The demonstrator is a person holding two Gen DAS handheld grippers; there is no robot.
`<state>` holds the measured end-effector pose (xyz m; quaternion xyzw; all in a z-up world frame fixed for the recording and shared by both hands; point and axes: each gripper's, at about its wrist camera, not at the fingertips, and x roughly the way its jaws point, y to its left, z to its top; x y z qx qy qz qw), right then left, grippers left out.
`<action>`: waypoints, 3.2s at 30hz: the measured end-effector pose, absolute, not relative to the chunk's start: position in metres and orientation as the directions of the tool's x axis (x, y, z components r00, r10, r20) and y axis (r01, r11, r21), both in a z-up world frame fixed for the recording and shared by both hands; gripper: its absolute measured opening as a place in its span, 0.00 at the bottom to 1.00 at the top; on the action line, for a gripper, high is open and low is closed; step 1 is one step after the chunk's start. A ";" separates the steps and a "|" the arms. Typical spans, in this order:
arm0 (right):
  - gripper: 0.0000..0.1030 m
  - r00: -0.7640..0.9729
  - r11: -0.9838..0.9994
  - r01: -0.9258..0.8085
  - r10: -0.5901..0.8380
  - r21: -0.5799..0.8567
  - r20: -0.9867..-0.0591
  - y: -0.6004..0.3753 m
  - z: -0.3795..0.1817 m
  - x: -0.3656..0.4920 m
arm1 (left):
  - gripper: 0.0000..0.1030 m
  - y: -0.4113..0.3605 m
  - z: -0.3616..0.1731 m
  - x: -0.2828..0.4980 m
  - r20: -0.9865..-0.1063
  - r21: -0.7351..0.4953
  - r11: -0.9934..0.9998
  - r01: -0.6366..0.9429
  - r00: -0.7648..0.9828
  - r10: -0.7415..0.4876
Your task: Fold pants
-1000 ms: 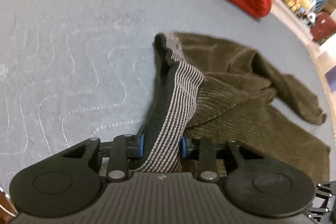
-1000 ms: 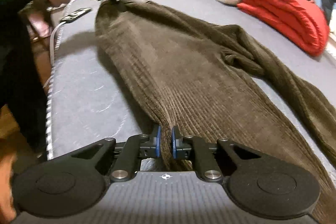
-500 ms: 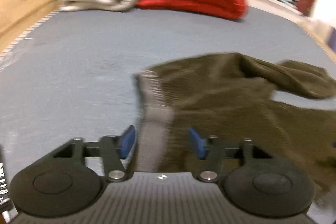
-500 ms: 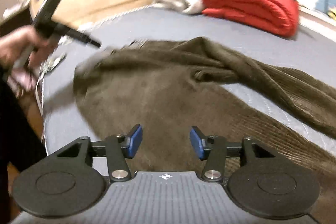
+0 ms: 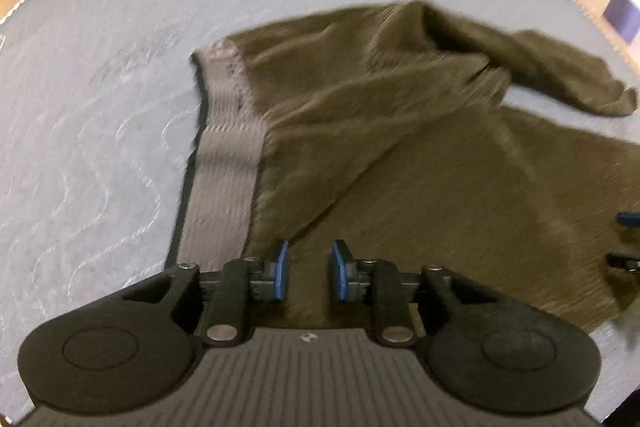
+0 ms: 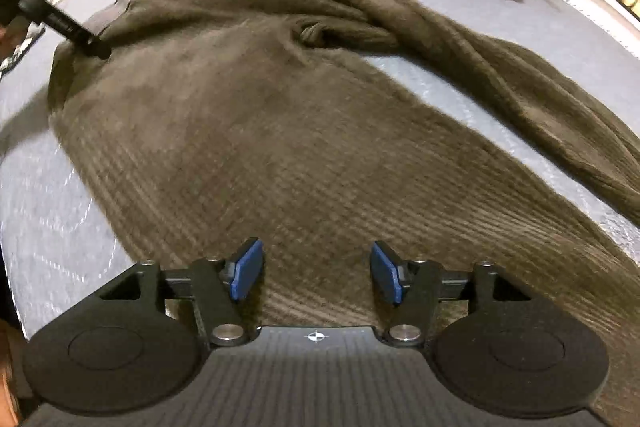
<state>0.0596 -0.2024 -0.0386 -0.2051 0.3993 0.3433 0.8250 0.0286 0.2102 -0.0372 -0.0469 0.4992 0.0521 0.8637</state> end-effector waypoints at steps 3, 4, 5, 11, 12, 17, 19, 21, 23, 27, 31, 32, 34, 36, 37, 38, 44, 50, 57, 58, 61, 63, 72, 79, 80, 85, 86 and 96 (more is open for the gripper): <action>0.61 0.464 0.694 -0.716 0.398 -0.070 -0.791 -0.203 -0.038 0.063 | 0.27 0.202 -0.031 0.025 -0.856 -0.049 0.990 -0.130 0.517 0.025; 0.61 0.471 0.698 -0.712 0.396 -0.075 -0.788 -0.203 -0.041 0.061 | 0.27 0.199 -0.032 0.026 -0.855 -0.051 0.990 -0.132 0.518 0.025; 0.61 0.476 0.702 -0.708 0.396 -0.075 -0.785 -0.202 -0.042 0.063 | 0.27 0.194 -0.029 0.026 -0.855 -0.050 0.990 -0.133 0.518 0.026; 0.61 0.528 0.747 -0.663 0.416 -0.053 -0.740 -0.205 -0.034 0.071 | 0.27 0.188 -0.025 0.033 -0.842 -0.058 0.988 -0.146 0.539 0.030; 0.61 0.543 0.754 -0.654 0.416 -0.057 -0.730 -0.206 -0.031 0.073 | 0.27 0.188 -0.025 0.034 -0.840 -0.060 0.988 -0.145 0.542 0.029; 0.61 0.624 0.811 -0.583 0.400 -0.059 -0.672 -0.214 -0.021 0.081 | 0.26 0.183 -0.015 0.041 -0.815 -0.061 0.984 -0.169 0.577 0.049; 0.61 0.659 0.847 -0.531 0.386 -0.036 -0.645 -0.221 -0.016 0.089 | 0.21 0.186 -0.008 0.041 -0.796 -0.073 0.977 -0.198 0.602 0.063; 0.59 0.694 0.885 -0.465 0.357 -0.011 -0.625 -0.229 -0.012 0.098 | 0.17 0.190 -0.001 0.044 -0.771 -0.092 0.969 -0.227 0.632 0.075; 0.59 0.727 0.921 -0.390 0.326 0.028 -0.605 -0.240 -0.007 0.107 | 0.17 0.192 0.004 0.048 -0.750 -0.093 0.965 -0.243 0.655 0.093; 0.49 0.778 0.960 -0.250 0.277 0.126 -0.564 -0.267 0.000 0.121 | 0.17 0.195 0.003 0.062 -0.753 -0.097 0.952 -0.289 0.647 0.119; 0.32 0.805 0.963 -0.080 0.214 0.256 -0.553 -0.306 -0.004 0.137 | 0.17 0.192 -0.001 0.077 -0.771 -0.164 0.938 -0.305 0.632 0.070; 0.27 0.808 0.955 -0.030 0.196 0.295 -0.555 -0.318 -0.007 0.142 | 0.17 0.189 -0.001 0.079 -0.773 -0.168 0.937 -0.305 0.631 0.066; 0.24 0.812 0.930 0.067 0.160 0.362 -0.561 -0.342 -0.012 0.151 | 0.18 0.179 -0.001 0.085 -0.776 -0.169 0.941 -0.293 0.628 0.056; 0.22 0.824 0.892 0.160 0.115 0.422 -0.555 -0.367 -0.017 0.157 | 0.18 0.170 0.001 0.089 -0.776 -0.188 0.942 -0.279 0.630 0.032; 0.22 0.830 0.874 0.194 0.096 0.446 -0.550 -0.379 -0.019 0.161 | 0.18 0.167 0.002 0.091 -0.775 -0.199 0.942 -0.270 0.632 0.017; 0.22 0.836 0.851 0.221 0.086 0.476 -0.543 -0.393 -0.021 0.166 | 0.19 0.163 0.003 0.091 -0.772 -0.211 0.942 -0.261 0.635 0.003; 0.33 0.840 0.742 0.323 0.061 0.587 -0.539 -0.449 -0.041 0.214 | 0.22 0.145 0.009 0.099 -0.756 -0.222 0.949 -0.226 0.654 -0.021; 0.67 0.778 0.742 0.388 0.055 0.546 -0.627 -0.472 -0.080 0.290 | 0.22 0.154 0.005 0.105 -0.765 -0.237 0.941 -0.243 0.643 -0.026; 0.41 0.764 0.830 0.383 -0.037 0.406 -0.644 -0.448 -0.084 0.344 | 0.27 0.170 0.006 0.112 -0.767 -0.246 0.927 -0.283 0.641 -0.008; 0.30 0.765 0.851 0.385 -0.077 0.357 -0.640 -0.442 -0.082 0.346 | 0.27 0.171 0.006 0.113 -0.767 -0.249 0.925 -0.286 0.642 -0.008; 0.13 0.824 0.841 0.376 -0.111 0.390 -0.555 -0.440 -0.067 0.334 | 0.27 0.172 0.009 0.112 -0.762 -0.254 0.923 -0.288 0.647 -0.008; 0.12 0.875 0.837 0.346 -0.124 0.424 -0.468 -0.439 -0.048 0.319 | 0.27 0.170 0.010 0.111 -0.760 -0.263 0.924 -0.278 0.650 -0.020; 0.11 0.979 0.859 0.203 -0.181 0.470 -0.093 -0.417 0.089 0.252 | 0.27 0.171 0.011 0.106 -0.751 -0.279 0.925 -0.258 0.659 -0.043; 0.11 0.939 0.845 0.326 -0.341 0.424 -0.042 -0.406 0.151 0.259 | 0.27 0.173 0.012 0.103 -0.751 -0.282 0.925 -0.254 0.659 -0.049; 0.11 0.932 0.843 0.349 -0.358 0.410 -0.057 -0.406 0.151 0.273 | 0.27 0.173 0.012 0.102 -0.751 -0.283 0.926 -0.251 0.659 -0.051; 0.20 0.862 0.842 0.475 -0.384 0.258 -0.332 -0.423 0.113 0.391 | 0.28 0.169 0.015 0.101 -0.747 -0.281 0.933 -0.227 0.662 -0.065; 0.30 0.821 0.831 0.512 -0.400 0.218 -0.406 -0.434 0.097 0.407 | 0.28 0.168 0.015 0.101 -0.747 -0.281 0.934 -0.219 0.662 -0.069; 0.52 0.703 0.731 0.610 -0.322 0.306 -0.634 -0.497 -0.040 0.371 | 0.36 0.150 0.012 0.104 -0.750 -0.262 0.949 -0.173 0.656 -0.087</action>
